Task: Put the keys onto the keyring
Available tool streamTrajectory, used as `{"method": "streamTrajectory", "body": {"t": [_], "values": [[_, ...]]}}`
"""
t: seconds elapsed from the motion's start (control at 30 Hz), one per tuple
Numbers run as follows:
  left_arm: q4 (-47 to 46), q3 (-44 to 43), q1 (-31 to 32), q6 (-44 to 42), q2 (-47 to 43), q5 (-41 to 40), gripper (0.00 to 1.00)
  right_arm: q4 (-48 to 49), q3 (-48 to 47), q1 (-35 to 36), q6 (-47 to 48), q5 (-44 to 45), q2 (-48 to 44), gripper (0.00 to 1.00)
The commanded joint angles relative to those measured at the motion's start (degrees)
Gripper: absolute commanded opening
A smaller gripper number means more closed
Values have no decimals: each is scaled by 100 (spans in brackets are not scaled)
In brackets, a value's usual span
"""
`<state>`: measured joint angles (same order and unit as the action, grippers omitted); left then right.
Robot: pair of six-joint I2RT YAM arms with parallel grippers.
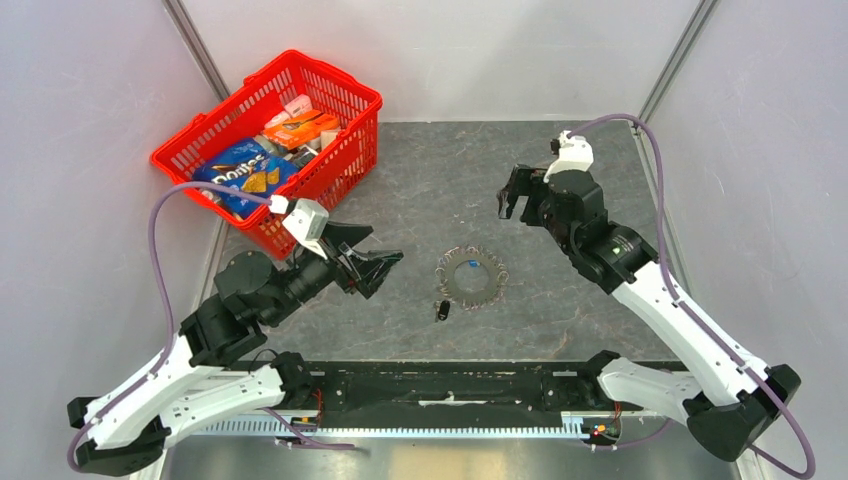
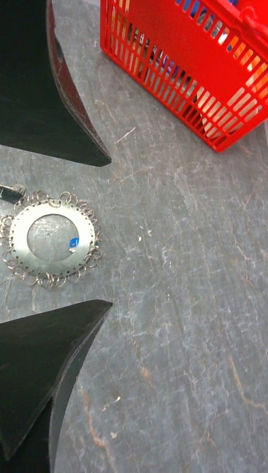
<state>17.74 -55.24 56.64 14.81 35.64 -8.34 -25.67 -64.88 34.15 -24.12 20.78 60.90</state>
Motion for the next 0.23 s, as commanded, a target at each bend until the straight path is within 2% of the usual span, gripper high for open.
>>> {"method": "streamTrajectory", "body": {"t": [0.0,0.1,0.2], "values": [[49,-251,-4,-370,-99,-515,86,-378,-282,-28,82,276,-253,97],[97,-343,-4,-417,-101,-574,86,-832,-634,-23,329,14,-227,97],[107,-374,-4,-413,-92,-558,86,-1143,-901,-19,292,363,-3,97]]}}
